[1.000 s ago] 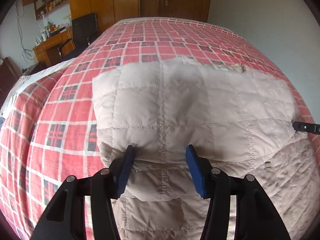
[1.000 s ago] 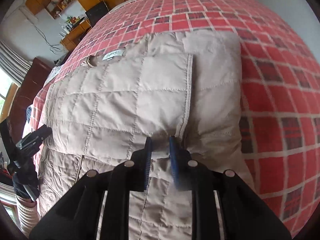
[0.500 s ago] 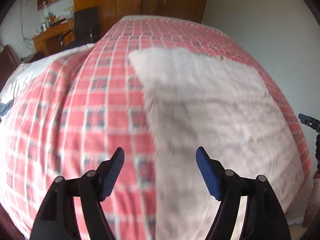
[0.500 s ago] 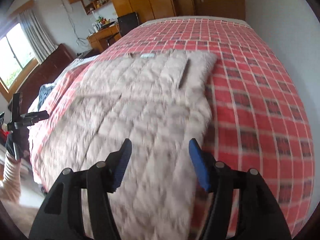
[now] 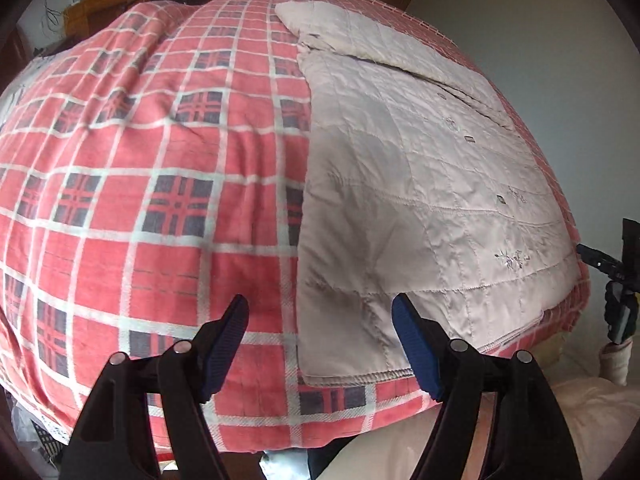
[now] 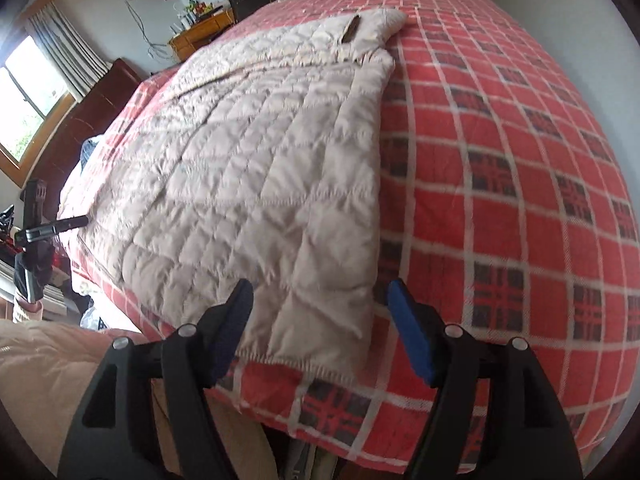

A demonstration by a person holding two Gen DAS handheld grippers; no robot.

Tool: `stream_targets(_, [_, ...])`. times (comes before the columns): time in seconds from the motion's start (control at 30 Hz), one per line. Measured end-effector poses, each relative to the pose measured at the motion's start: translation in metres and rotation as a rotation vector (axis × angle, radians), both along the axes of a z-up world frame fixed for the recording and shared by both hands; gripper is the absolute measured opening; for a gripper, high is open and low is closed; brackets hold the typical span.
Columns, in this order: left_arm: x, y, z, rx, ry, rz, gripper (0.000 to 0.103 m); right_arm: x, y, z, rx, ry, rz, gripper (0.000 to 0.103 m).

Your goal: Fold large clothes

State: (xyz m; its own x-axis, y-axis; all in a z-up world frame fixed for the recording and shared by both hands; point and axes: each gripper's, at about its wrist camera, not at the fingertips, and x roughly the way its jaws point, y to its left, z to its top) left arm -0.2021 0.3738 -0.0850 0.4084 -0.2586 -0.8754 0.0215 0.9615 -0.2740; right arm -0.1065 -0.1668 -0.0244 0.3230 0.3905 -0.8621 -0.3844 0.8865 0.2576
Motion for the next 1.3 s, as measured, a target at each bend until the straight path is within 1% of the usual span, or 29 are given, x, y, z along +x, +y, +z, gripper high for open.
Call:
stream_targets(0.07, [0.002, 0.000, -0.009, -0.027, 0.026, -0.001, 0.074, -0.002, 0.002, -0.010, -0.004, 0.028, 0.006, 0.070])
stream_targets(0.1, [0.004, 0.001, -0.013, -0.032, 0.036, 0.007, 0.074, -0.002, 0.004, -0.016, -0.002, 0.053, 0.012, 0.067])
stream_targets(0.13, [0.005, 0.002, -0.017, -0.041, 0.039, 0.015, 0.074, 0.000, 0.007, -0.021, 0.000, 0.066, 0.016, 0.063])
stream_targets(0.17, [0.005, 0.001, -0.017, -0.045, 0.035, 0.016, 0.074, -0.002, 0.010, -0.025, -0.012, 0.069, 0.022, 0.057])
stream_targets(0.2, [0.004, 0.000, -0.016, -0.041, 0.032, 0.013, 0.071, -0.004, 0.014, -0.026, -0.037, 0.053, 0.027, 0.050])
stream_targets(0.23, [0.003, -0.001, -0.014, -0.044, 0.029, 0.007, 0.059, -0.007, 0.017, -0.025, -0.052, 0.035, 0.039, 0.044])
stream_targets(0.27, [0.003, -0.002, -0.013, -0.061, 0.034, 0.003, 0.050, -0.008, 0.018, -0.023, -0.047, 0.030, 0.044, 0.029])
stream_targets(0.3, [0.003, -0.003, -0.013, -0.082, 0.042, 0.002, 0.033, -0.008, 0.019, -0.021, -0.033, 0.031, 0.042, 0.019])
stream_targets(0.33, [0.003, -0.002, -0.012, -0.113, 0.051, 0.004, 0.024, -0.009, 0.019, -0.016, -0.016, 0.027, 0.039, 0.016])
stream_targets(0.37, [0.003, -0.002, -0.011, -0.125, 0.049, 0.008, 0.021, -0.009, 0.020, -0.013, -0.015, 0.017, 0.040, 0.013])
stream_targets(0.4, [0.003, -0.002, -0.009, -0.131, 0.043, 0.009, 0.015, -0.010, 0.021, -0.008, -0.019, 0.000, 0.042, 0.012])
stream_targets(0.43, [0.002, 0.000, -0.006, -0.149, 0.033, 0.013, 0.011, -0.010, 0.023, -0.003, -0.021, -0.015, 0.043, 0.012])
stream_targets(0.5, [0.004, 0.000, 0.003, -0.178, 0.007, 0.016, 0.010, -0.011, 0.023, 0.009, 0.010, -0.043, 0.035, 0.011])
stream_targets(0.63, [0.006, 0.003, 0.034, -0.243, -0.085, 0.002, 0.009, -0.008, 0.016, 0.040, 0.088, -0.113, 0.011, 0.010])
stream_targets(0.73, [0.015, 0.003, 0.062, -0.268, -0.160, -0.015, 0.008, 0.002, 0.011, 0.066, 0.155, -0.158, -0.006, 0.010])
stream_targets(0.87, [0.040, 0.004, 0.090, -0.276, -0.242, -0.019, 0.008, 0.032, 0.010, 0.092, 0.191, -0.207, -0.023, 0.010])
stream_targets(0.97, [0.069, 0.009, 0.107, -0.275, -0.285, -0.011, 0.008, 0.063, 0.008, 0.103, 0.220, -0.204, -0.045, 0.010])
stream_targets(1.1, [0.112, 0.019, 0.117, -0.290, -0.303, 0.005, 0.008, 0.109, 0.004, 0.111, 0.270, -0.178, -0.081, 0.010])
stream_targets(1.23, [0.156, 0.026, 0.115, -0.303, -0.295, 0.029, 0.008, 0.160, 0.003, 0.111, 0.304, -0.137, -0.122, 0.010])
stream_targets(1.3, [0.177, 0.028, 0.113, -0.296, -0.291, 0.038, 0.008, 0.182, 0.004, 0.107, 0.307, -0.117, -0.139, 0.010])
